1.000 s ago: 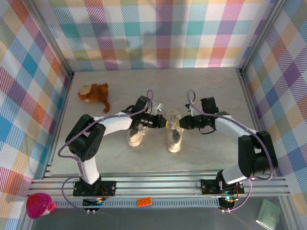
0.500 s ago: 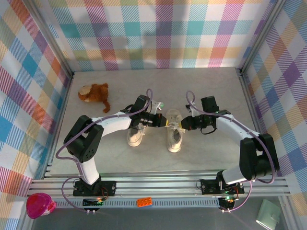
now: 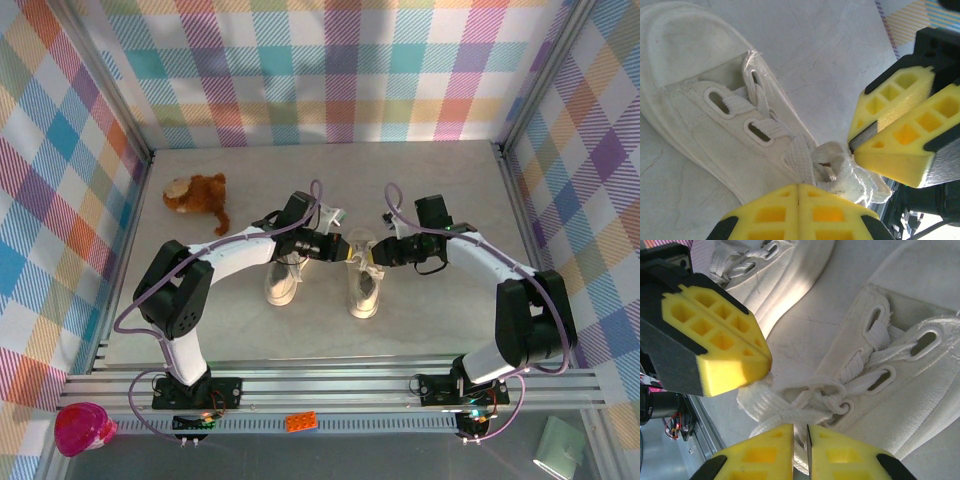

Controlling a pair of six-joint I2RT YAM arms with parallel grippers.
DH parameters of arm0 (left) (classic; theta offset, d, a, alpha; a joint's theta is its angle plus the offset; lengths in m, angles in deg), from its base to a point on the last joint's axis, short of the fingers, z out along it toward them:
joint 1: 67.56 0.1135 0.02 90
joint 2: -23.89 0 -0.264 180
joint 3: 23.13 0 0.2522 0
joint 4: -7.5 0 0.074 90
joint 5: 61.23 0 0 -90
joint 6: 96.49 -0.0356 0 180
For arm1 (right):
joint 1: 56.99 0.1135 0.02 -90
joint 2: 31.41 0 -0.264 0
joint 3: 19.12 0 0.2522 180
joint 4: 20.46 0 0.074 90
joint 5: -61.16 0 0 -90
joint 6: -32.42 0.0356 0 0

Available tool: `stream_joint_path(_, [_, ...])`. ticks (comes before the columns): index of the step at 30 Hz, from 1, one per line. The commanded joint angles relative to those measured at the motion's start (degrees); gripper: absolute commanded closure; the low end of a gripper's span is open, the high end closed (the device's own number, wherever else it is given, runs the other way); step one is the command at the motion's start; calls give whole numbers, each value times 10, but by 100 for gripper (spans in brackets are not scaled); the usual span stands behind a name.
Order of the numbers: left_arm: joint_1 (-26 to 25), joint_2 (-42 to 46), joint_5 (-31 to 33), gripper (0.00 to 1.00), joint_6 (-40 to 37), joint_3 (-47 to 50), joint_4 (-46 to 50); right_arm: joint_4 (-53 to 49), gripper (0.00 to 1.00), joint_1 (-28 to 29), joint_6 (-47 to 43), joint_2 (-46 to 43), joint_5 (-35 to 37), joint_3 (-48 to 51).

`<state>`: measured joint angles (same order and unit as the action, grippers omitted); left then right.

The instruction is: Tie the shoes

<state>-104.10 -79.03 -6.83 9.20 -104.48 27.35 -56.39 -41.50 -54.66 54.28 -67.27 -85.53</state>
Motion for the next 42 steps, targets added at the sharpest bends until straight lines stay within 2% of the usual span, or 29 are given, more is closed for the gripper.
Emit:
stream_joint_path(1, [-9, -8, 17, 100, -36, -18, 50, -9, 82, 4, 7, 4, -15, -14])
stream_joint_path(6, [-14, -9, 33, 100, -56, -26, 77, -8, 66, 4, 17, 3, -10, -11])
stream_joint_path(9, [-19, -11, 39, 100, -63, -32, 86, -20, 64, 4, 29, 1, 14, -12])
stream_joint_path(13, [-23, -11, 44, 100, -69, -34, 90, -40, 54, 4, 60, -4, 56, -14])
stream_joint_path(16, [-23, -9, 46, 100, -71, -36, 90, -36, 50, 3, 87, -5, 54, -9])
stream_joint_path(17, [-23, -7, 45, 99, -72, -34, 87, -34, 50, 3, 96, -5, 46, -8])
stream_joint_path(20, [-22, 4, 48, 78, -79, -30, 84, -31, 50, 3, 117, -7, 43, -4])
stream_joint_path(21, [-19, 8, 47, 74, -81, -28, 82, -34, 50, 3, 120, -11, 51, -3])
stream_joint_path(24, [-3, 24, 36, 68, -84, -19, 75, -47, 50, -4, 129, -26, 71, -4])
stream_joint_path(31, [14, 48, 22, 67, -121, -32, 93, -42, 51, -56, 156, -54, 74, 27])
stream_joint_path(37, [0, 45, 14, 64, -151, -52, 94, 15, 56, -56, 185, -27, 10, 57])
stream_joint_path(39, [-10, 35, 5, 65, -166, -66, 123, 30, 60, -51, 188, -14, -5, 57])
stream_joint_path(42, [-21, 17, -5, 70, -179, -83, 138, 37, 61, -37, 188, 7, -15, 46])
